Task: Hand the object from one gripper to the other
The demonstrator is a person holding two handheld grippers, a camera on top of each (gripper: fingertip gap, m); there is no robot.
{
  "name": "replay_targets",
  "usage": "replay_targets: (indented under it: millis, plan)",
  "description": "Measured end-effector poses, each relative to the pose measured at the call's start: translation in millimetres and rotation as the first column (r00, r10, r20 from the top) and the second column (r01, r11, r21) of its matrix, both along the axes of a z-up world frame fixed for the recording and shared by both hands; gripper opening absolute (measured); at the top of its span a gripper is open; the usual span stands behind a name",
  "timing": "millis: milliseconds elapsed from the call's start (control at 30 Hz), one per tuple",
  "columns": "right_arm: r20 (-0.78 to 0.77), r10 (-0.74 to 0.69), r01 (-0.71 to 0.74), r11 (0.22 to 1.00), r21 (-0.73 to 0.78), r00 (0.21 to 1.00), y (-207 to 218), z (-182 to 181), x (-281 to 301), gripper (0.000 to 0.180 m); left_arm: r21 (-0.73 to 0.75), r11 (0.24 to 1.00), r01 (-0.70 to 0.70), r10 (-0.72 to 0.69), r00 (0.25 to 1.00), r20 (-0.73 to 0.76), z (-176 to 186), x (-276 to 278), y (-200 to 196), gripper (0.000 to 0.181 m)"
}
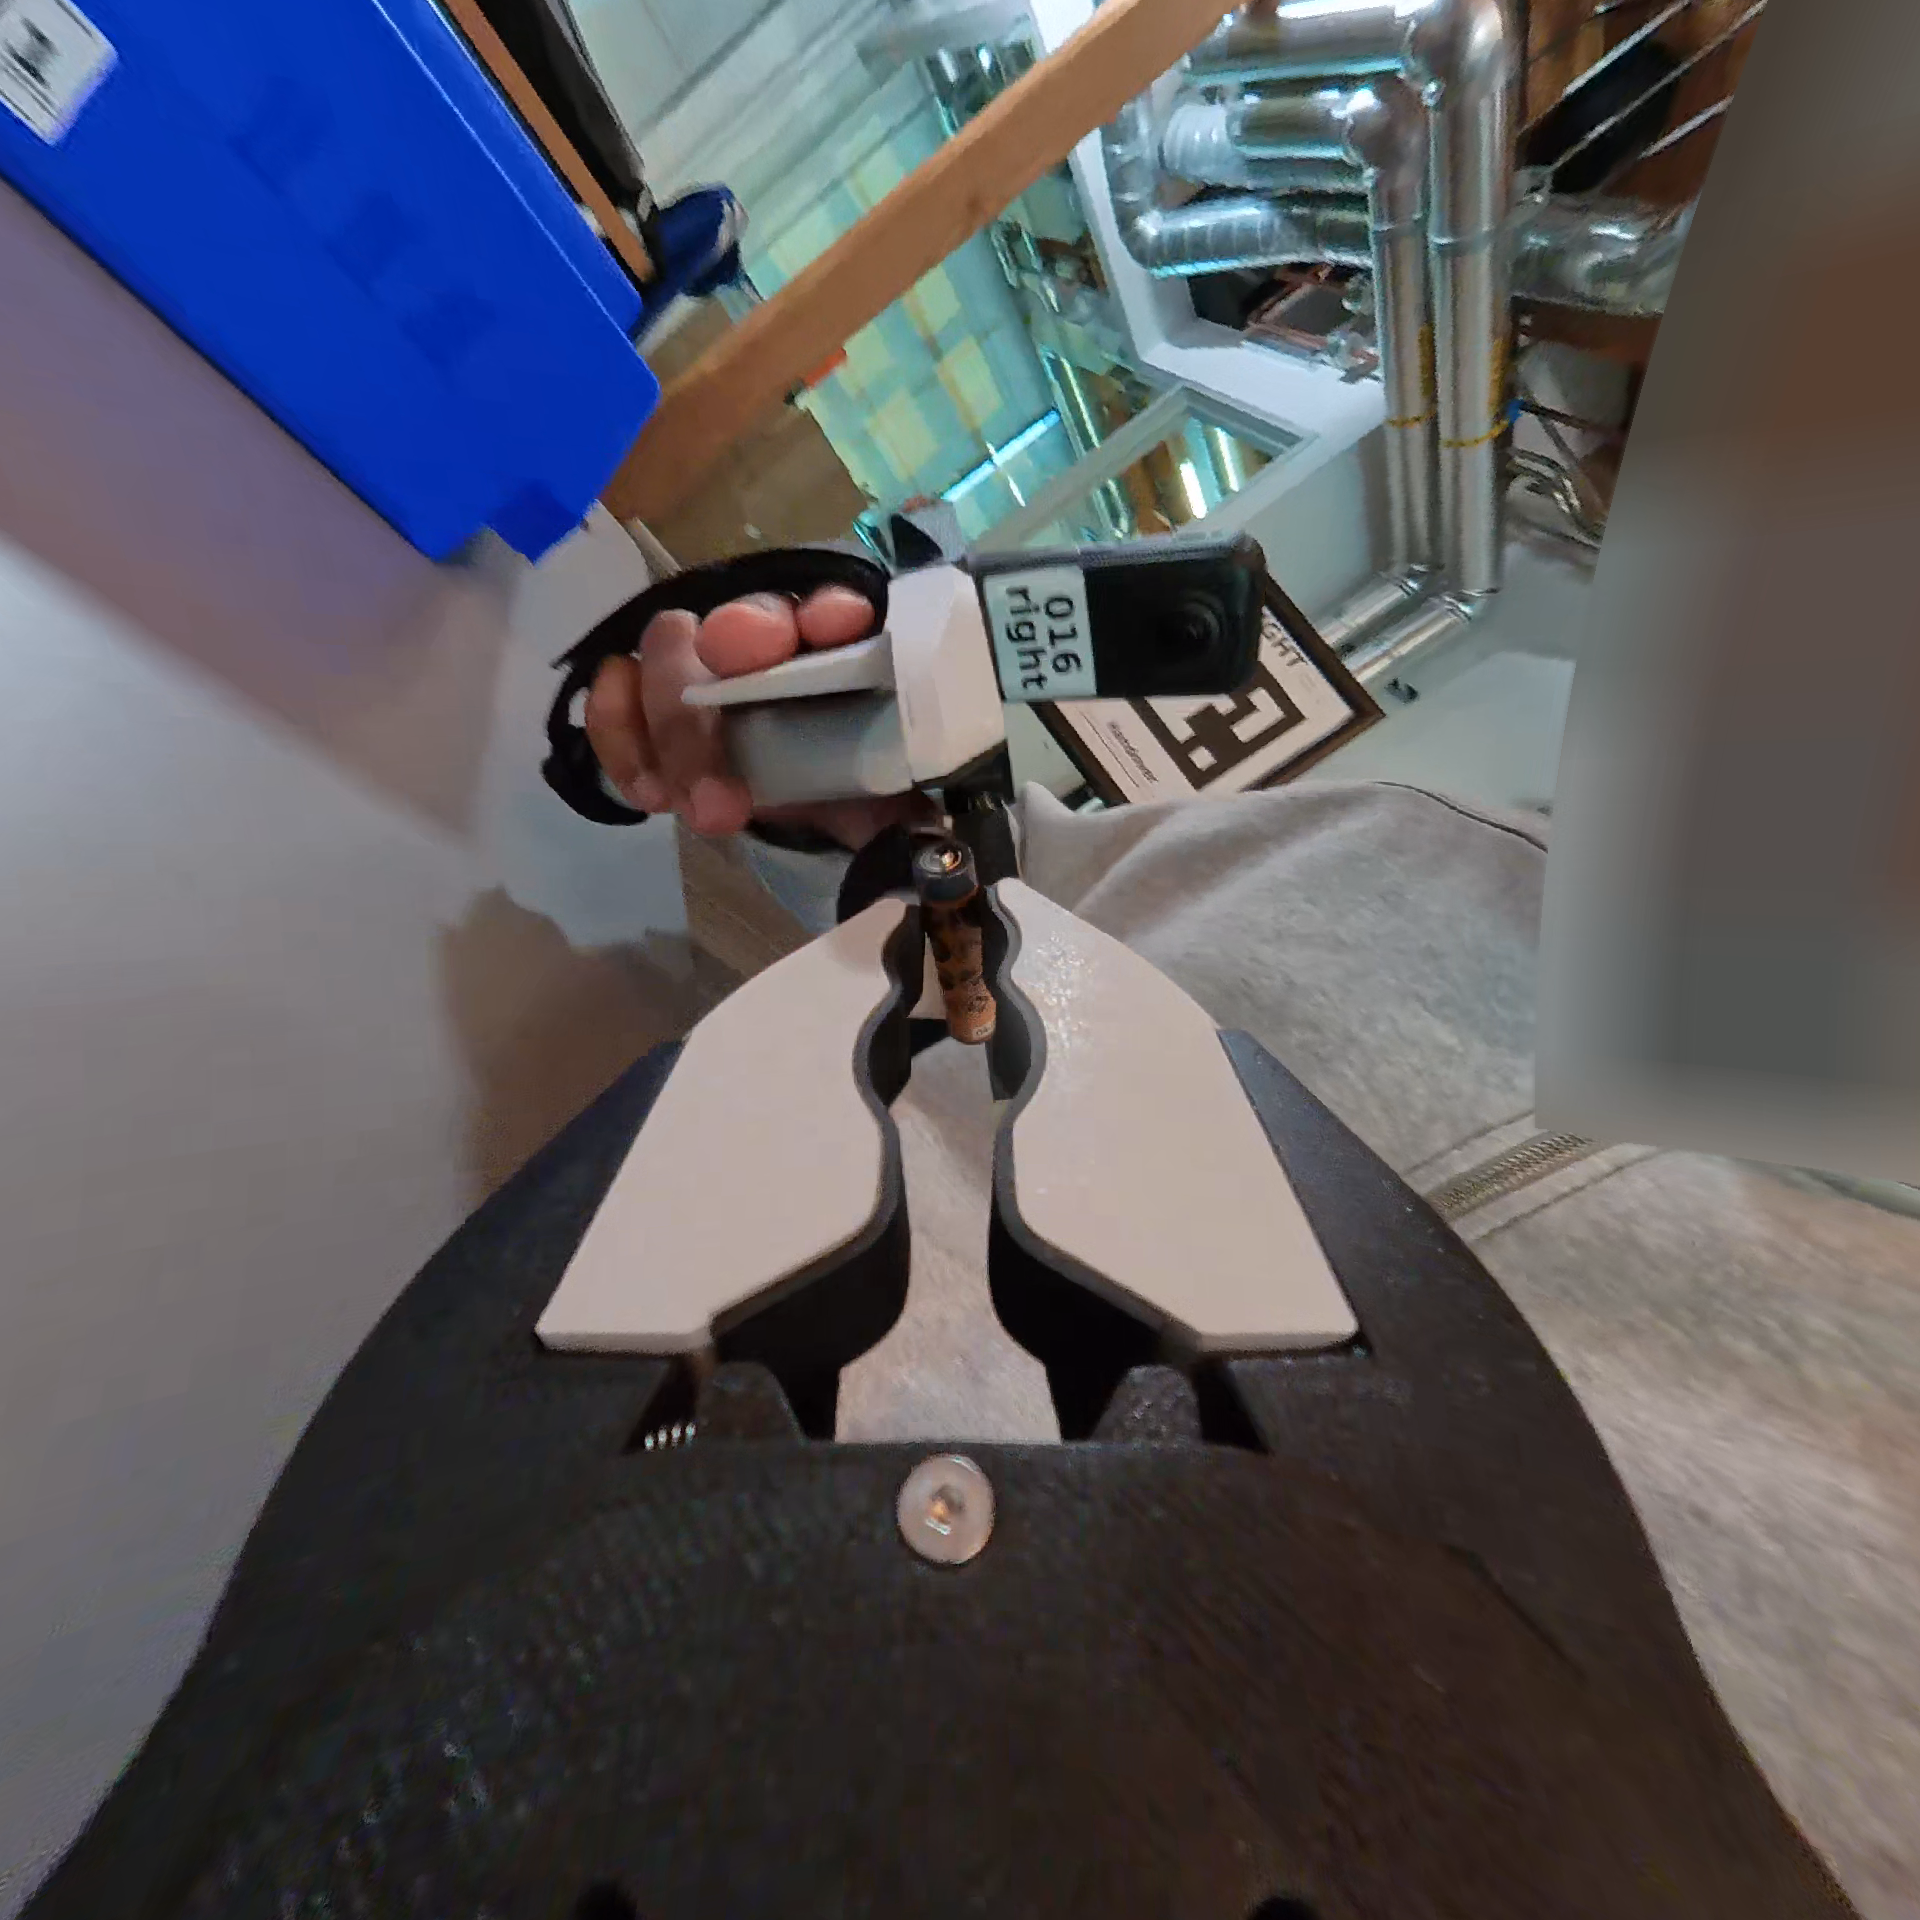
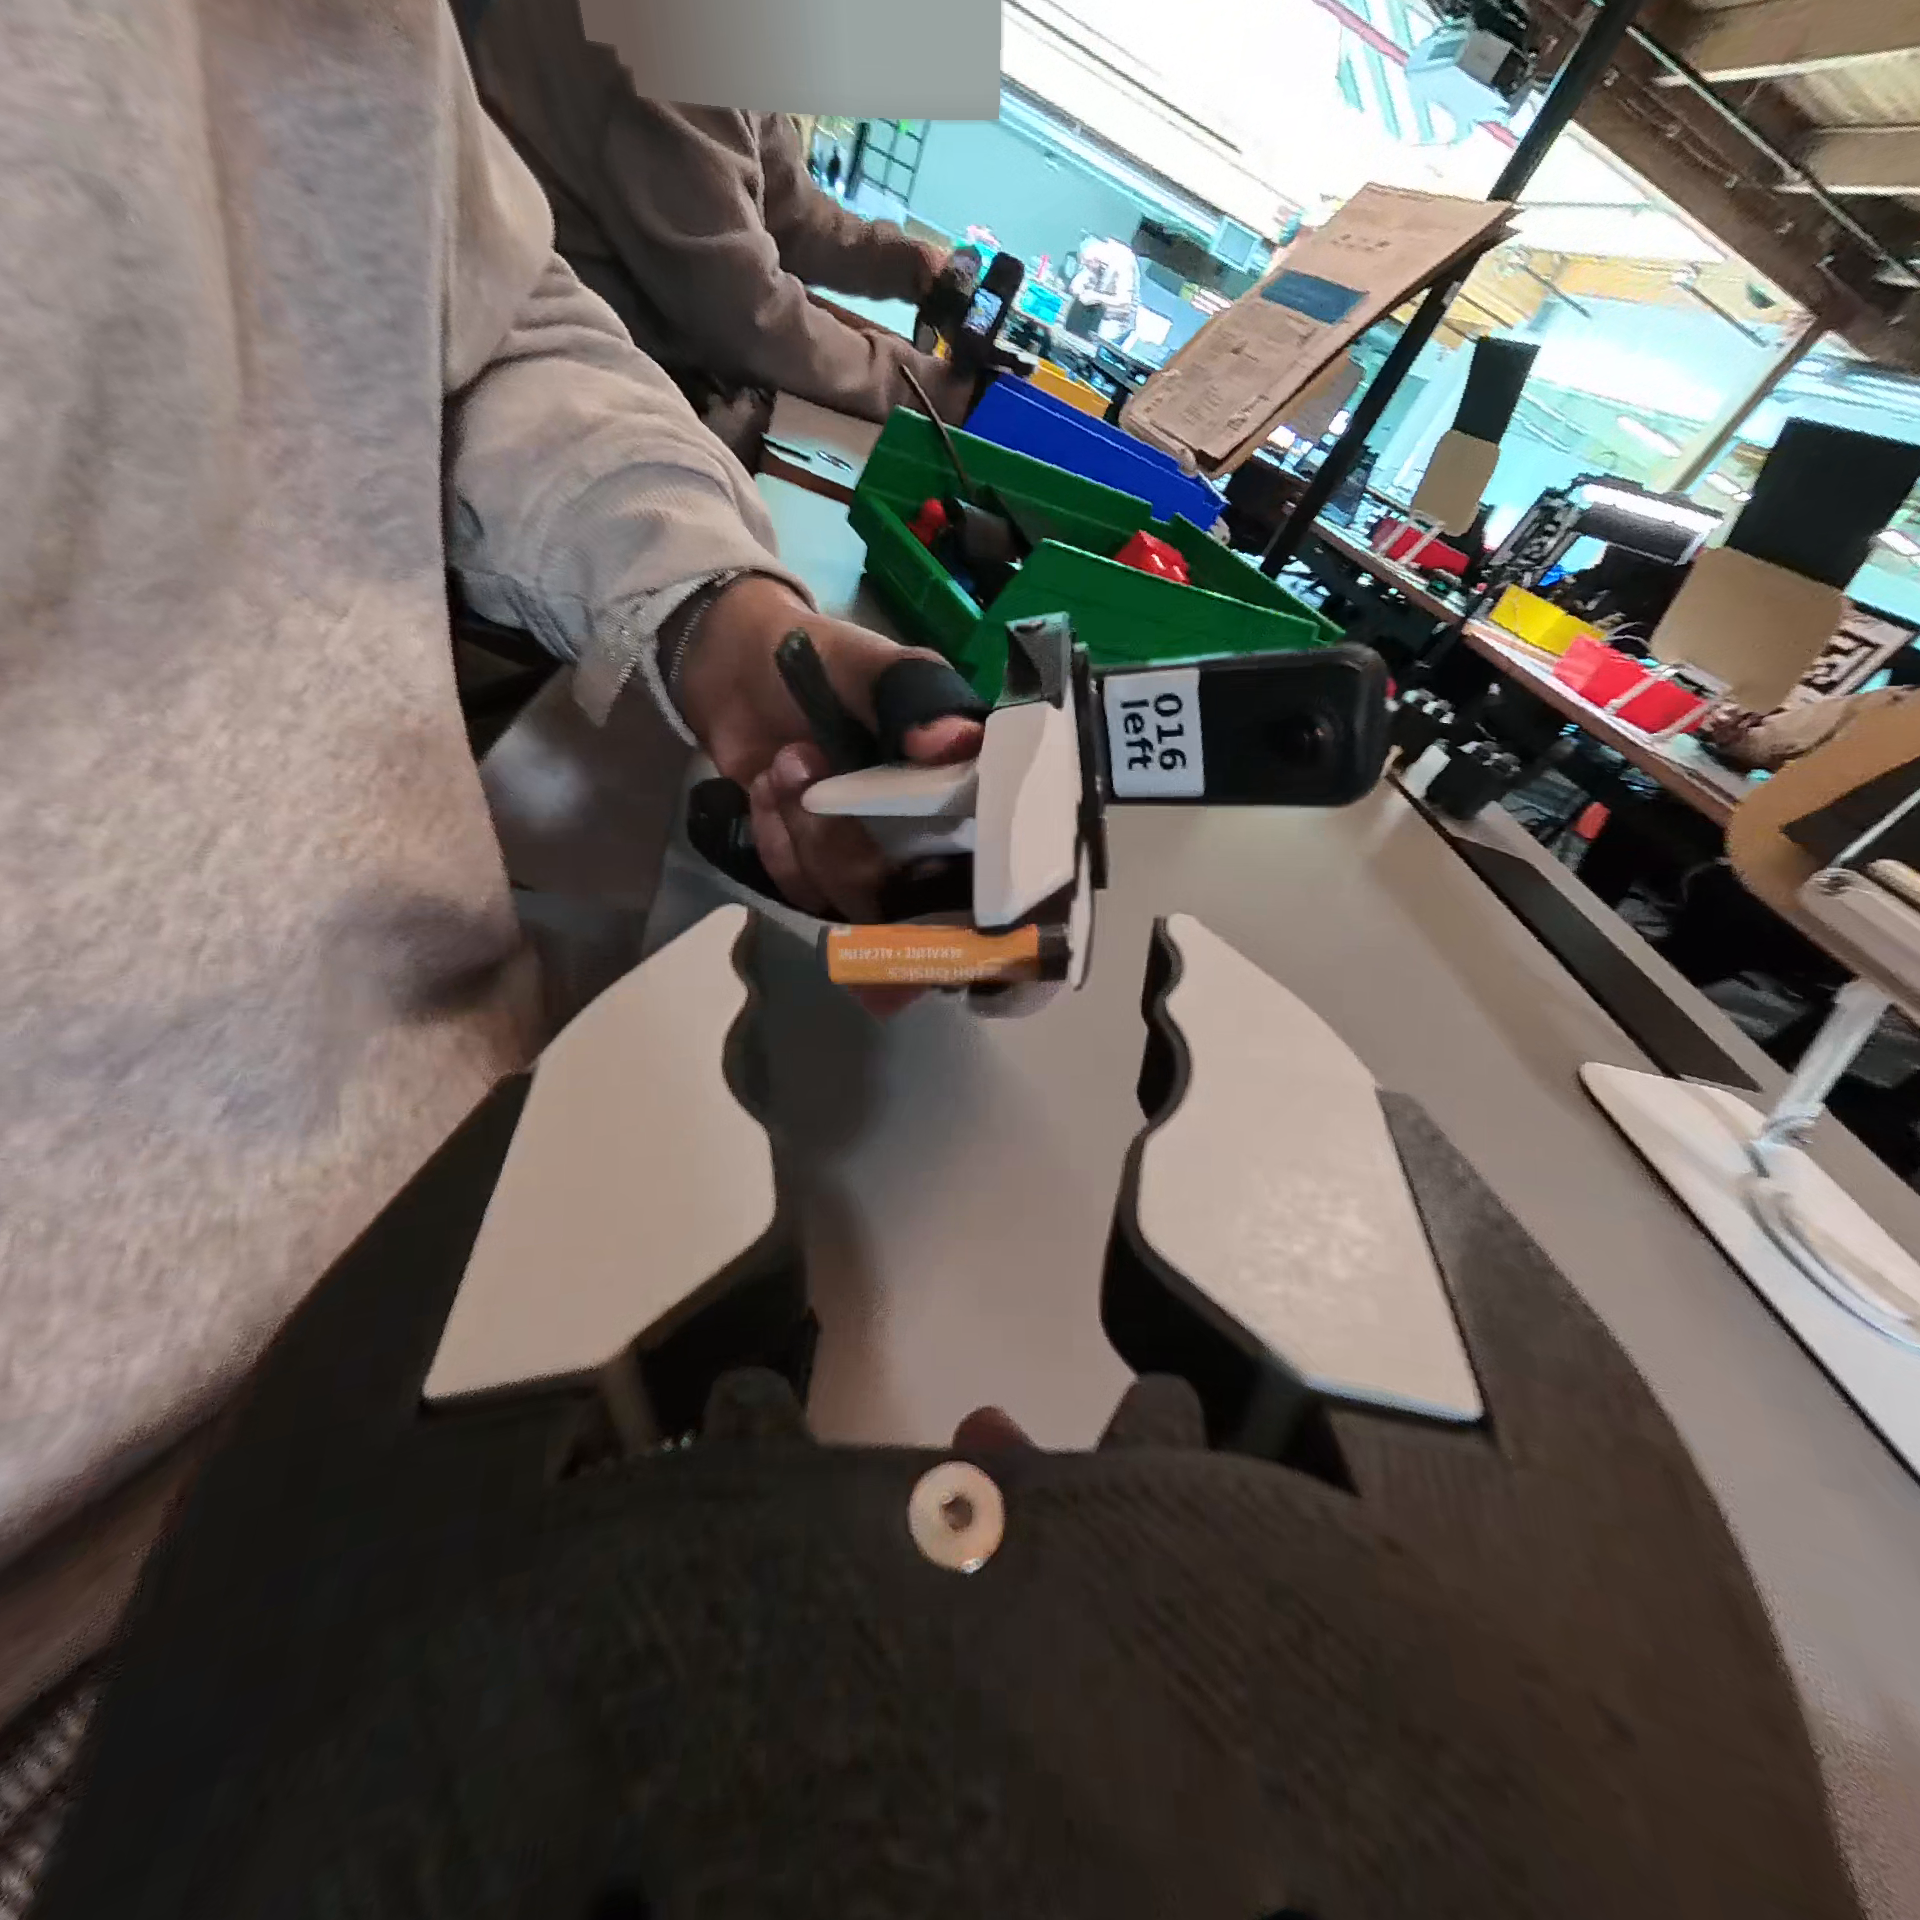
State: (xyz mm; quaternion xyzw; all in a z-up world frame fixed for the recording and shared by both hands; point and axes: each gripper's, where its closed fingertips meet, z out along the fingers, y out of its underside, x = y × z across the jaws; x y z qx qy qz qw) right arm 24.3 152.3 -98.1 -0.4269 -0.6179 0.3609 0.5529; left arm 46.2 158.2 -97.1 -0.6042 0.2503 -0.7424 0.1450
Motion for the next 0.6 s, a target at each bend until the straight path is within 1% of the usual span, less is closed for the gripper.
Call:
replay_targets:
  millis: [67, 167, 200, 267, 333, 433, 533, 600]
  plan:
    - [-0.007, 0.035, -0.035, 0.999, -0.033, 0.999, -4, 2, 2, 0.067, -0.028, 0.998, 0.049, -0.048, 0.999, 0.011, 2, 0, -5, 0.011]
    - [-0.013, 0.06, -0.061, 0.997, -0.054, 0.998, -7, 3, 3, 0.063, -0.044, 0.995, 0.086, -0.085, 0.996, 0.007, 1, -1, -9, 0.011]
    - [-0.01, 0.064, -0.065, 0.996, -0.054, 0.998, -8, 3, 3, 0.06, -0.05, 0.994, 0.095, -0.095, 0.995, 0.01, 1, 0, -10, 0.012]
    - [0.004, 0.078, -0.078, 0.996, -0.038, 0.997, -11, 1, 3, 0.047, -0.067, 0.991, 0.114, -0.113, 0.993, 0.021, 2, 0, -13, 0.012]
    - [0.017, 0.074, -0.073, 0.997, -0.028, 0.997, -11, 1, 3, 0.047, -0.081, 0.99, 0.116, -0.113, 0.993, 0.035, 2, 0, -12, 0.012]
    - [0.02, 0.052, -0.051, 0.998, -0.042, 0.998, -7, 2, 4, 0.047, -0.065, 0.994, 0.086, -0.083, 0.995, 0.054, 4, 0, -9, 0.012]
    - [-0.02, 0.025, -0.026, 0.998, -0.063, 0.999, -2, 10, 6, 0.046, -0.038, 0.999, 0.003, -0.001, 0.998, 0.07, 6, -1, 1, 0.023]
    - [-0.05, -0.007, 0.002, 0.996, -0.094, 0.999, 4, 18, 9, 0.046, -0.045, 0.999, -0.029, 0.033, 0.994, 0.106, 11, -4, 7, 0.031]
